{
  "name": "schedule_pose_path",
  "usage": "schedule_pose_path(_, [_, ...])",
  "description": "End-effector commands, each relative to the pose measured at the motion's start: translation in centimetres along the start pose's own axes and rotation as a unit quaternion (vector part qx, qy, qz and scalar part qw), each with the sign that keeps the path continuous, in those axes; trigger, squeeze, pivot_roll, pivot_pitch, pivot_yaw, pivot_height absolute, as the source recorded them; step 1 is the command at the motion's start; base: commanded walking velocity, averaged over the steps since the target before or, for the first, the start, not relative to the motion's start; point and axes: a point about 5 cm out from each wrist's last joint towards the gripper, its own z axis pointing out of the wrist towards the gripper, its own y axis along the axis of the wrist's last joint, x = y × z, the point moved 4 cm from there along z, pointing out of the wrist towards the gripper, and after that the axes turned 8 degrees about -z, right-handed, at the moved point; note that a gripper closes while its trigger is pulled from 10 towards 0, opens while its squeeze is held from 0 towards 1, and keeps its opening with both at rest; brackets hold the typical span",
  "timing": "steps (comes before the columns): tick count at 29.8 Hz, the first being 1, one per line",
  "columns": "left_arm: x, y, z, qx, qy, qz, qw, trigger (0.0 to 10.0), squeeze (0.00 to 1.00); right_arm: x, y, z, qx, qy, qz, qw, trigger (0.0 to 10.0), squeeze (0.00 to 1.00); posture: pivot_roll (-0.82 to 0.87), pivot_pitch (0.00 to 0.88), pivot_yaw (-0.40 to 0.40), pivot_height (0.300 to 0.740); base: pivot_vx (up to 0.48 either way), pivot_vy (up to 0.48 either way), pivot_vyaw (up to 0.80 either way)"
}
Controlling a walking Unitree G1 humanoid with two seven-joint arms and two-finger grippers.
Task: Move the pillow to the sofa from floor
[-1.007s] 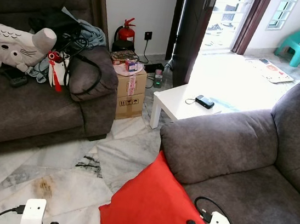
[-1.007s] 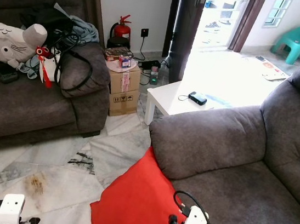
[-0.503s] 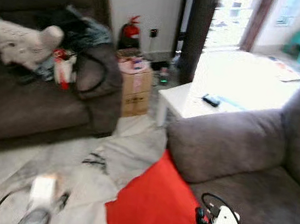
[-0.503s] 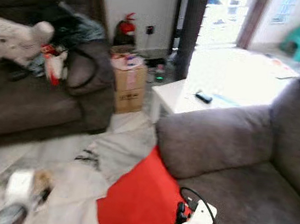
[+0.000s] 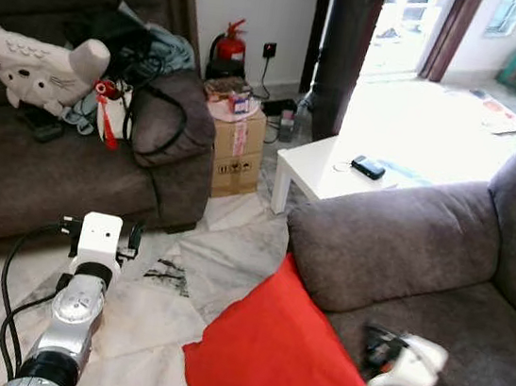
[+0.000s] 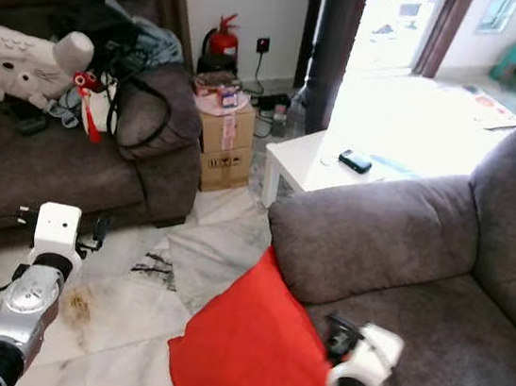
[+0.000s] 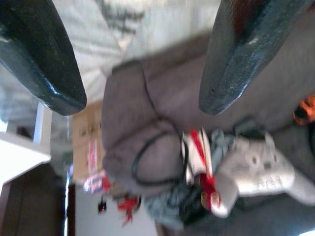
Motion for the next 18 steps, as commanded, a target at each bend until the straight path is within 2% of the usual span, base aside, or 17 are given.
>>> schedule_pose_path(1, [-1.1, 0.2, -0.2, -0.005, -0.015, 0.014, 1.0, 10.0, 0.0, 0.4, 0.3, -0.4, -0.016, 0.001, 0.008, 1.0, 10.0, 0.0, -0.01, 0.0, 0.018, 0.74, 0.0, 0.0, 0.0])
schedule_pose_path(5, [-1.4, -0.2, -0.7, -0.003, -0.016, 0.016, 1.0, 10.0, 0.0, 0.5, 0.7, -1.0, -0.026, 0.003, 0.007, 1.0, 10.0, 0.0, -0.01, 0.0, 0.02, 0.74, 0.0, 0.0, 0.0])
schedule_pose_path(10, [-1.0, 0.4, -0.5, -0.01, -0.012, 0.02, 1.0, 10.0, 0.0, 0.5, 0.4, -1.7, -0.018, 0.007, 0.005, 1.0, 10.0, 0.0, 0.01, 0.0, 0.024, 0.74, 0.0, 0.0, 0.0])
schedule_pose_path(14, [-0.5, 0.7, -0.2, -0.011, -0.002, 0.021, 1.0, 10.0, 0.0, 0.5, 0.6, -1.6, -0.021, 0.005, 0.005, 1.0, 10.0, 0.0, -0.01, 0.0, 0.035, 0.74, 0.0, 0.0, 0.0])
schedule_pose_path(18, [-1.1, 0.9, 0.3, -0.009, -0.01, 0.008, 1.0, 10.0, 0.0, 0.6, 1.7, -0.7, -0.035, 0.002, 0.009, 0.999, 10.0, 0.0, -0.03, 0.0, 0.04, 0.74, 0.0, 0.0, 0.0])
